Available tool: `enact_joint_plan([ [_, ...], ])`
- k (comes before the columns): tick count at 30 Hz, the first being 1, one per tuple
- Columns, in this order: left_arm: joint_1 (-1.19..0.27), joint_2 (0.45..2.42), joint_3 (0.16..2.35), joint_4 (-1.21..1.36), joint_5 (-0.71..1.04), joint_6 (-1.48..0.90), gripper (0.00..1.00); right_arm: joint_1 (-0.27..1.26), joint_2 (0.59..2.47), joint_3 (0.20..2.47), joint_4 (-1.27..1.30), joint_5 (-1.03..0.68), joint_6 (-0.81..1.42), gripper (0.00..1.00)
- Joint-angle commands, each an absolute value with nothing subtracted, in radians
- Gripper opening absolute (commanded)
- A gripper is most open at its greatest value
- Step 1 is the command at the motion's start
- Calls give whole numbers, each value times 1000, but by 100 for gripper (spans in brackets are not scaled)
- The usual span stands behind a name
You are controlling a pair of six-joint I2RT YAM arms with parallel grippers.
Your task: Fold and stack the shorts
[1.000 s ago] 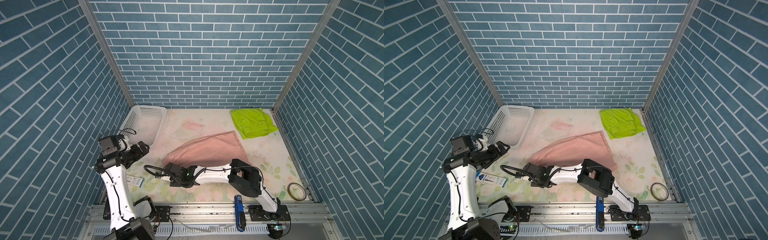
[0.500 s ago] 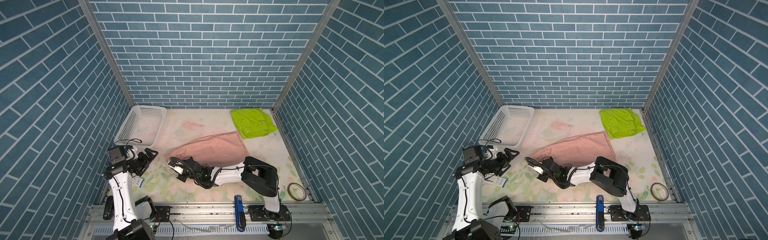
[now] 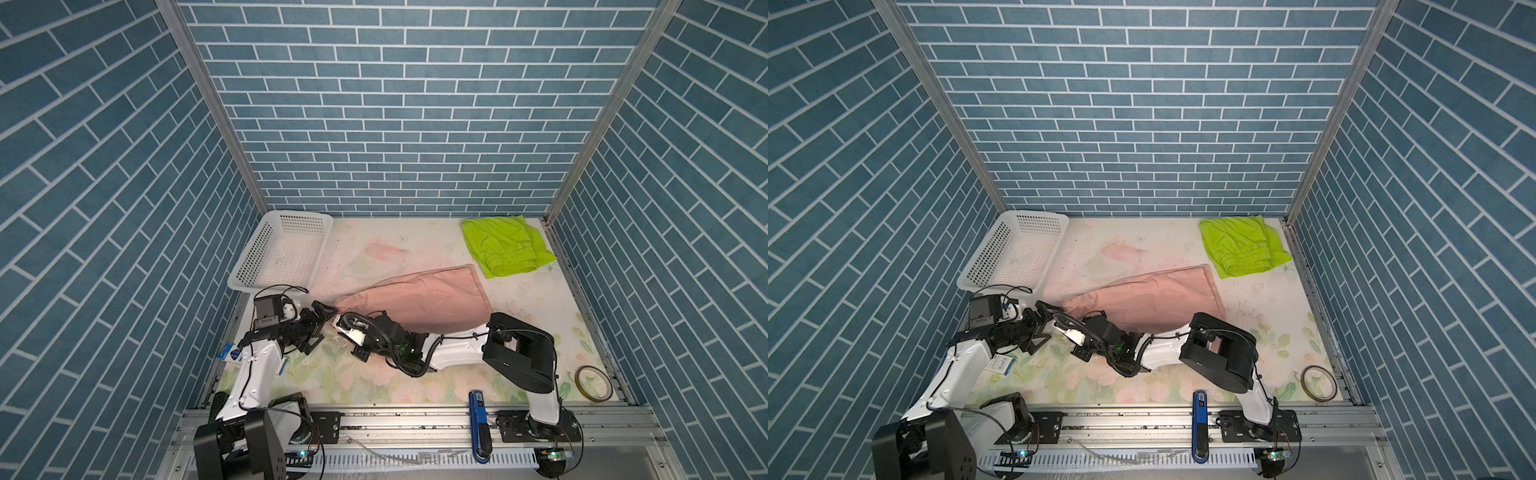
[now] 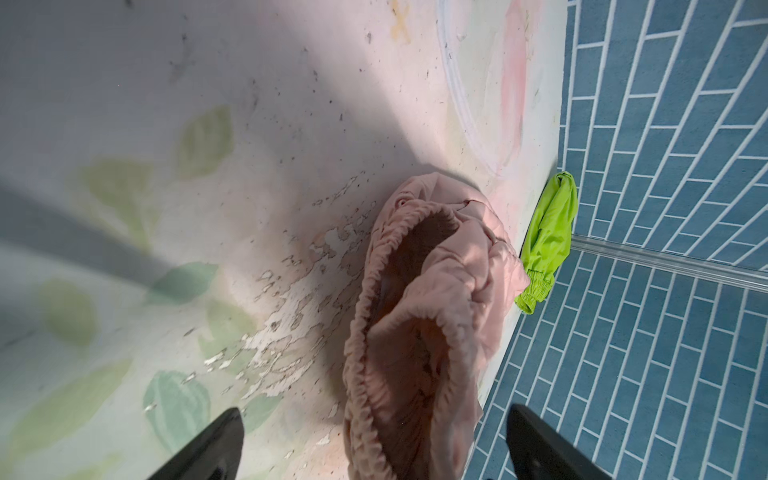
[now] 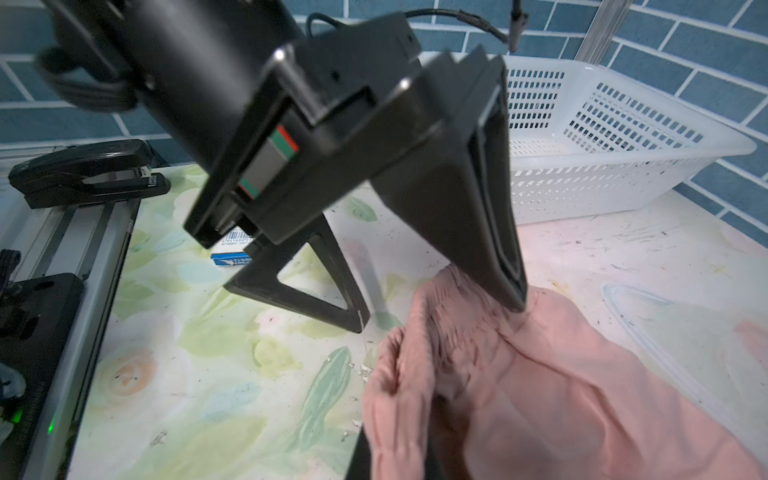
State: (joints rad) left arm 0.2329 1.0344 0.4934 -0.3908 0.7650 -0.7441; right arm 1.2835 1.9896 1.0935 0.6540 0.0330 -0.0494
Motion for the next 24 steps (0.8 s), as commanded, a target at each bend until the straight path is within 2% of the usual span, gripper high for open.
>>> enact_joint_plan([
  [1,193,1055,464,-233,744,-806,100,1281,1988,1102,714,10,-37,0],
  [5,120,1095,464,-161,702,-810,99,1282,1985,1107,714,-14,-43,0],
  [7,99,1114,467,-131,696,-811,87,1282,1983,1113,710,-27,-46,0],
  [8,95,1122,470,-127,699,-808,73,1282,1983,1118,708,-35,-47,0],
  [11,95,1135,500,-174,699,-775,18,1282,1976,1143,659,-81,-70,0],
  [12,95,1130,510,-191,704,-764,6,1282,1962,1150,628,-83,-75,12],
  [13,95,1121,521,-211,713,-756,0,1282,1937,1150,594,-83,-73,29],
  [14,95,1110,538,-244,722,-742,0,1276,1905,1137,576,-83,-61,42],
  [16,96,1081,582,-339,728,-692,0,1257,1827,1088,553,-78,-10,56],
  [20,115,1024,721,-664,619,-565,0,1197,1624,960,454,-83,62,61],
  [24,216,1000,827,-837,680,-480,0,1166,1491,952,58,18,-60,64],
])
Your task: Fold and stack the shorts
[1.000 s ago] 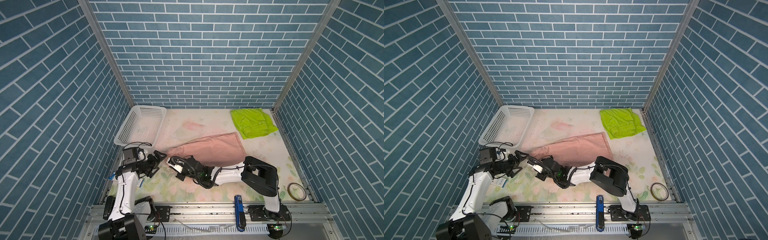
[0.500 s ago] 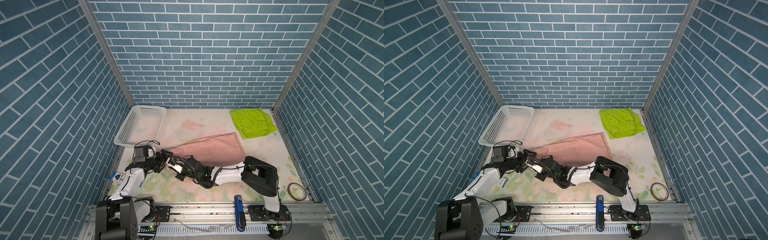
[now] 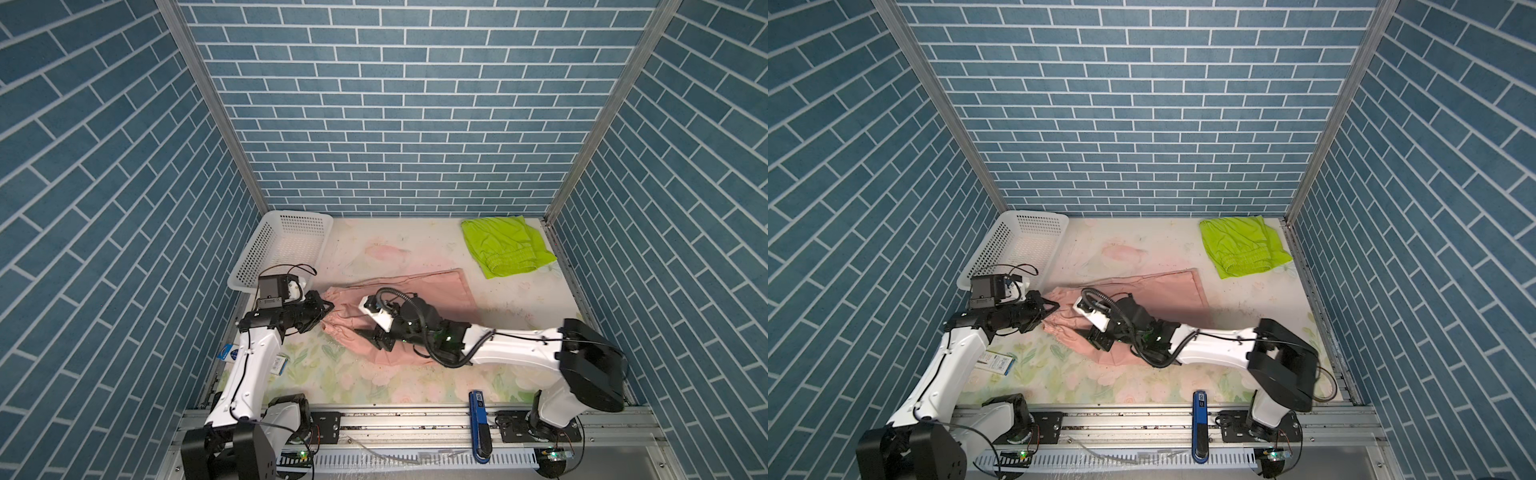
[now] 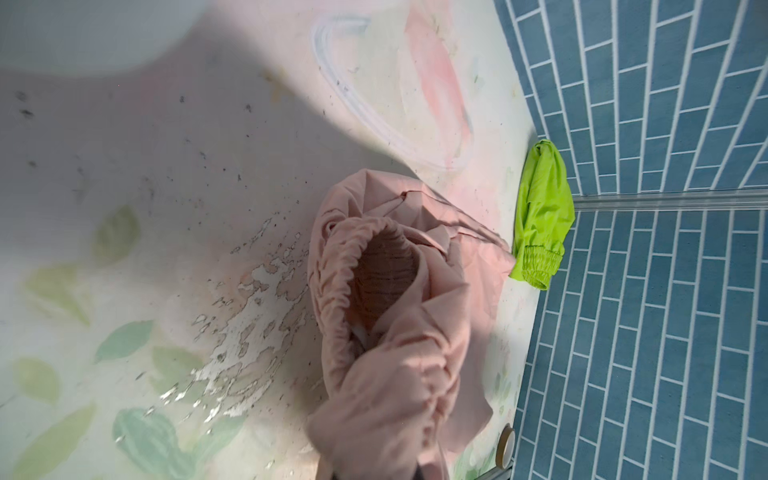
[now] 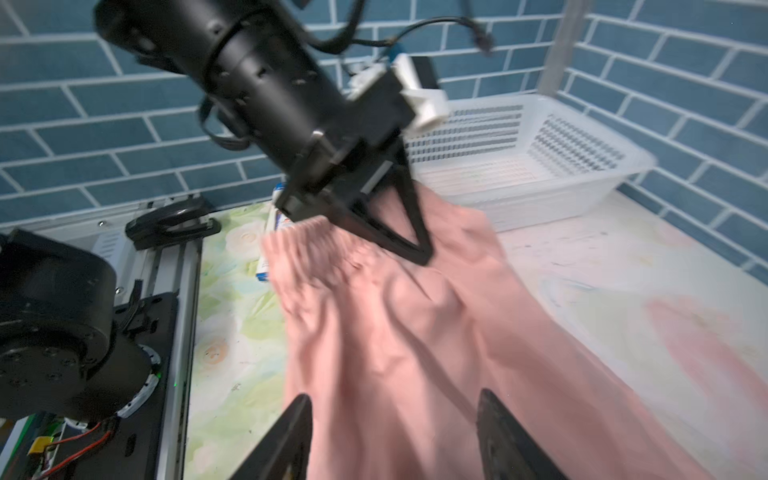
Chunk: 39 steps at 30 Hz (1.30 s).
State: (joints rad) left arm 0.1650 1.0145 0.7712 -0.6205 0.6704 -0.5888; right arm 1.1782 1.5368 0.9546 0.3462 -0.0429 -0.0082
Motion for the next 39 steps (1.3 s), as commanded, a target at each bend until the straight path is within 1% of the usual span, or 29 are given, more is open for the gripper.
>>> enact_joint_plan([
  [1,238,1007,860,-893,686,-447,0,1152,1484,962,-45,30,-72,61],
  [2,253,1016,897,-946,678,-414,0,1140,1481,965,-112,27,-74,60],
  [4,286,1046,1002,-1088,576,-316,0,1119,1485,972,-213,-13,-69,62],
  [6,311,1073,1090,-1170,476,-253,0,1119,1513,983,-218,-75,-61,59],
  [8,340,1104,1157,-1200,494,-230,0,1121,1585,1033,-192,-210,-37,46],
  [10,345,1130,1211,-1206,523,-233,0,1130,1670,1082,-157,-318,-20,37],
  [11,345,1144,1241,-1207,528,-235,0,1137,1721,1114,-133,-379,-13,29],
  [13,345,1177,1305,-1221,508,-225,0,1151,1819,1200,-142,-469,-14,19],
  [14,345,1197,1332,-1225,504,-224,0,1156,1874,1257,-169,-520,-15,16],
  [16,346,1224,1346,-1210,552,-230,0,1160,1968,1353,-205,-612,-13,8],
  [19,340,1226,1303,-1159,596,-254,0,1163,2075,1465,-260,-748,-9,5],
  [22,339,1217,1276,-1149,565,-249,0,1163,2173,1585,-387,-846,-30,4],
  [24,338,1216,1272,-1146,556,-246,0,1163,2252,1675,-504,-848,-43,2],
  [26,331,1214,1277,-1141,553,-249,0,1157,2293,1740,-610,-800,-61,0],
  [27,322,1213,1284,-1142,540,-250,0,1151,2284,1737,-611,-781,-58,0],
  [29,261,1215,1305,-1150,478,-256,0,1121,2205,1644,-514,-747,-7,1],
  [30,223,1218,1311,-1152,458,-262,0,1105,2135,1579,-437,-729,33,3],
  [31,182,1222,1314,-1151,446,-274,0,1082,2063,1494,-334,-711,82,7],
  [32,144,1227,1316,-1148,441,-290,0,1059,1998,1410,-250,-700,119,10],
  [34,82,1232,1318,-1136,423,-320,0,1016,1857,1267,-159,-662,156,12],
  [37,9,1231,1320,-1125,384,-359,0,981,1691,1086,-207,-531,150,13],
  [39,-28,1237,1317,-1117,374,-381,0,970,1613,983,-267,-459,147,9],
])
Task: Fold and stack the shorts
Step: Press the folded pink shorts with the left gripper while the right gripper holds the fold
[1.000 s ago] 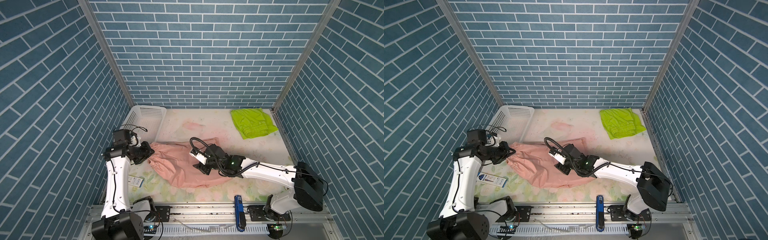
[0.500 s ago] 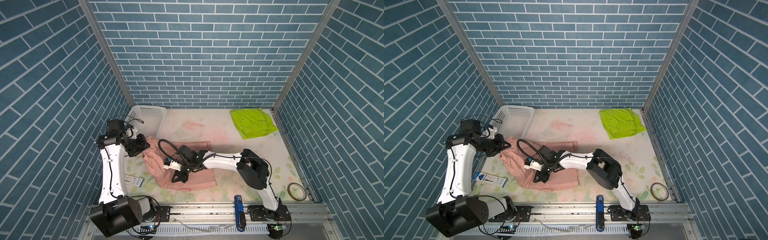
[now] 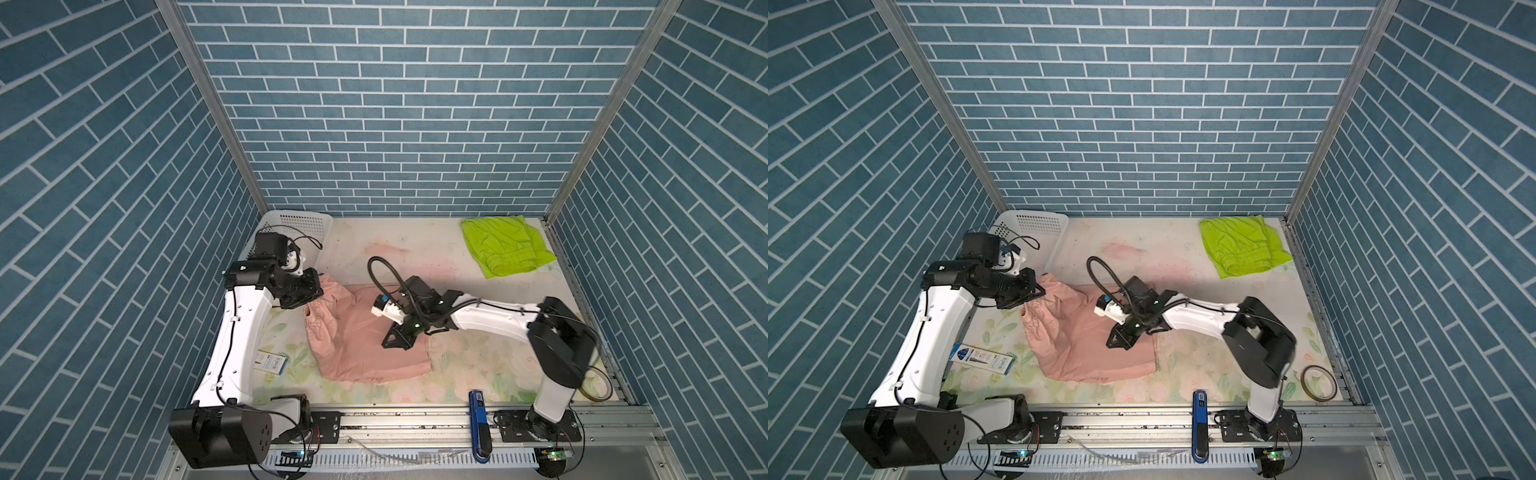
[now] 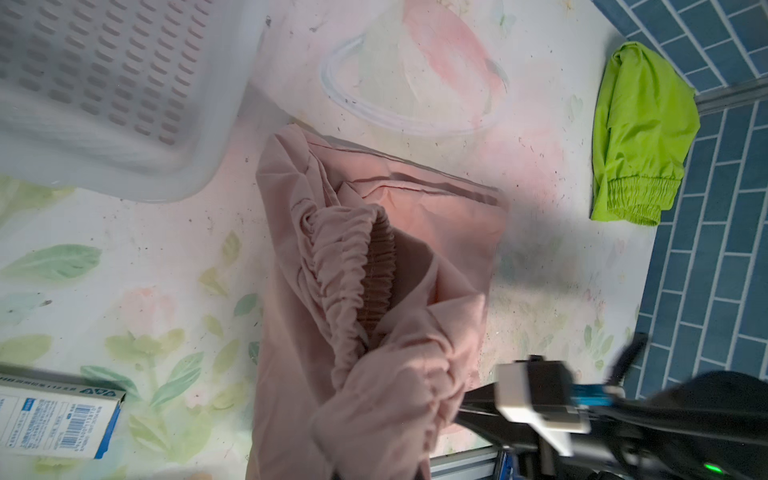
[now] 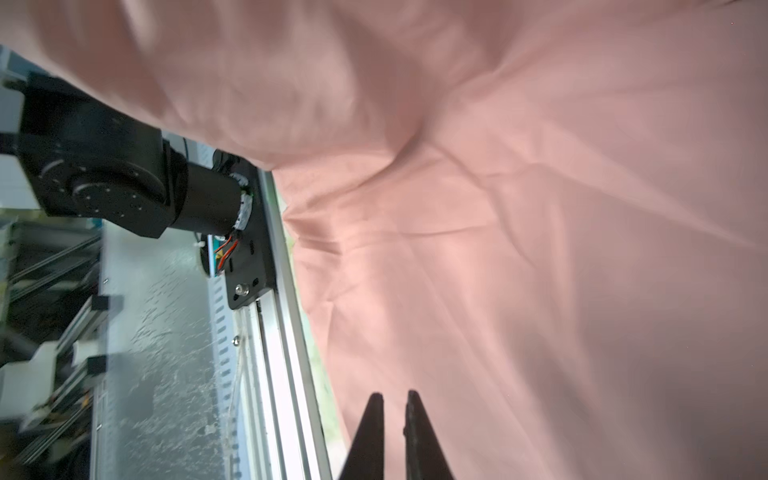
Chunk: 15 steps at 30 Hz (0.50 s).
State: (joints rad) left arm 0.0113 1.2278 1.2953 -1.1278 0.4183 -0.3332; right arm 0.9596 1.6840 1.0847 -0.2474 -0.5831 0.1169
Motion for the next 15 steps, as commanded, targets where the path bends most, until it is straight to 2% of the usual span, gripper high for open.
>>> enact_joint_plan([
  [1,-48,1242,1314,-1112,371,-392,0,969,1584,933,-297,-435,147,6],
  [5,-129,1264,1307,-1087,341,-434,0,969,1532,791,-297,-411,180,0],
  [15,-335,1299,1253,-886,267,-621,0,970,1552,688,-197,-385,218,0],
])
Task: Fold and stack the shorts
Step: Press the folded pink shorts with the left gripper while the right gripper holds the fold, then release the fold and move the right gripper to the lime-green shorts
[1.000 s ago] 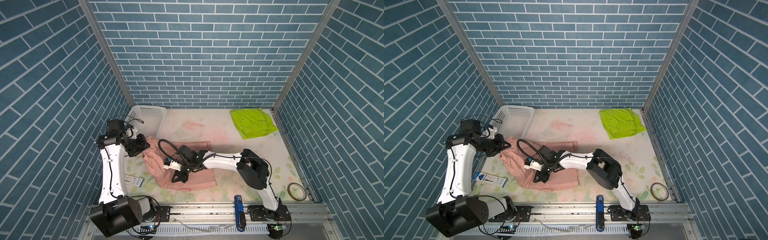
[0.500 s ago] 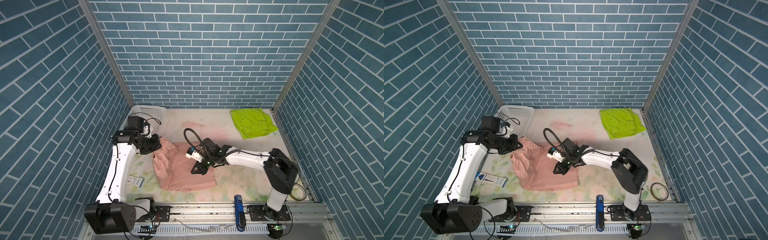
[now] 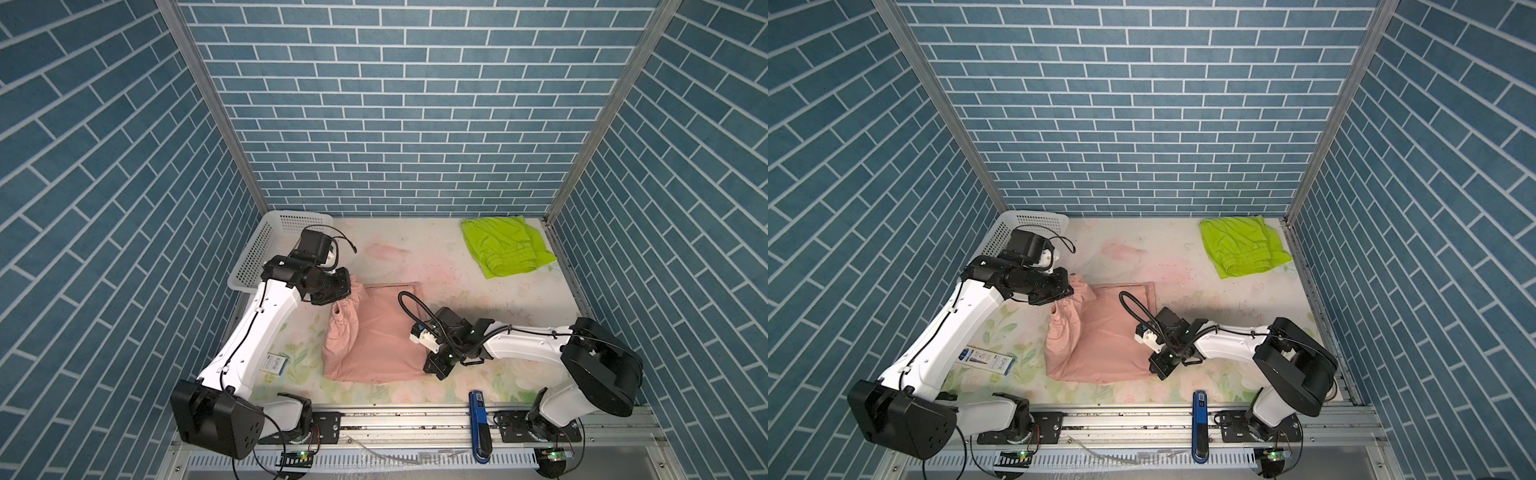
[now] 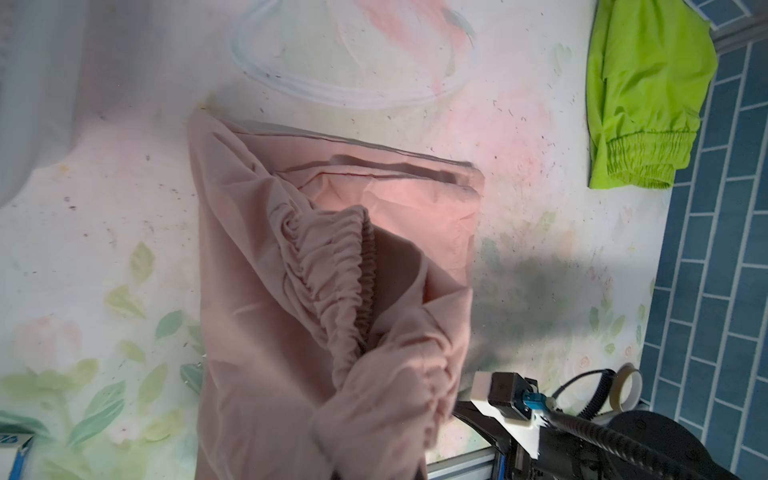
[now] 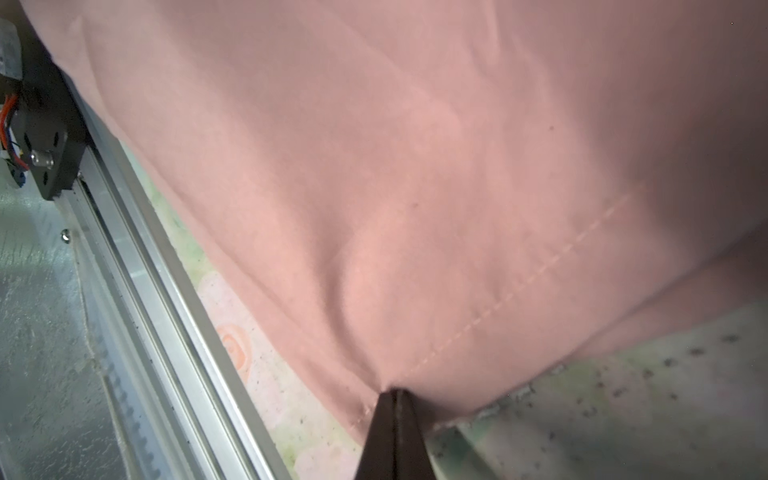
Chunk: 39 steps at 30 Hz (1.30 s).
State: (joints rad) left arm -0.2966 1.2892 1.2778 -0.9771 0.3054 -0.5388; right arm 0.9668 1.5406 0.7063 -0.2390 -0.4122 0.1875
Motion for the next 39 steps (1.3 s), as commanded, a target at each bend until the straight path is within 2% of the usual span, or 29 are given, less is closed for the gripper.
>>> enact_joint_plan([
  [1,-358,1303,1245,-869,246,-643,0,969,1555,680,-184,-389,224,0],
  [11,-577,1372,1160,-741,163,-762,0,971,1543,662,-157,-374,204,0],
  [14,-648,1411,1131,-630,188,-776,22,971,1539,664,-148,-375,201,3],
  [15,-669,1435,1133,-610,197,-775,39,971,1532,661,-148,-367,202,7],
  [18,-714,1494,1160,-594,197,-763,63,970,1467,653,-184,-342,207,18],
  [19,-722,1504,1166,-588,198,-756,96,971,1433,649,-205,-334,210,20],
  [20,-725,1507,1173,-582,202,-753,99,971,1394,644,-224,-322,211,22],
  [25,-722,1502,1327,-670,172,-643,100,969,1156,655,-363,-260,230,29],
  [28,-712,1457,1393,-765,108,-584,100,968,1117,696,-368,-269,230,30],
  [31,-647,1373,1352,-813,80,-560,100,969,1200,765,-302,-319,228,30],
  [36,-448,1191,1122,-760,119,-553,100,971,1447,892,-179,-382,244,30],
  [39,-395,1104,1007,-693,119,-544,100,970,1584,949,-188,-380,240,22],
])
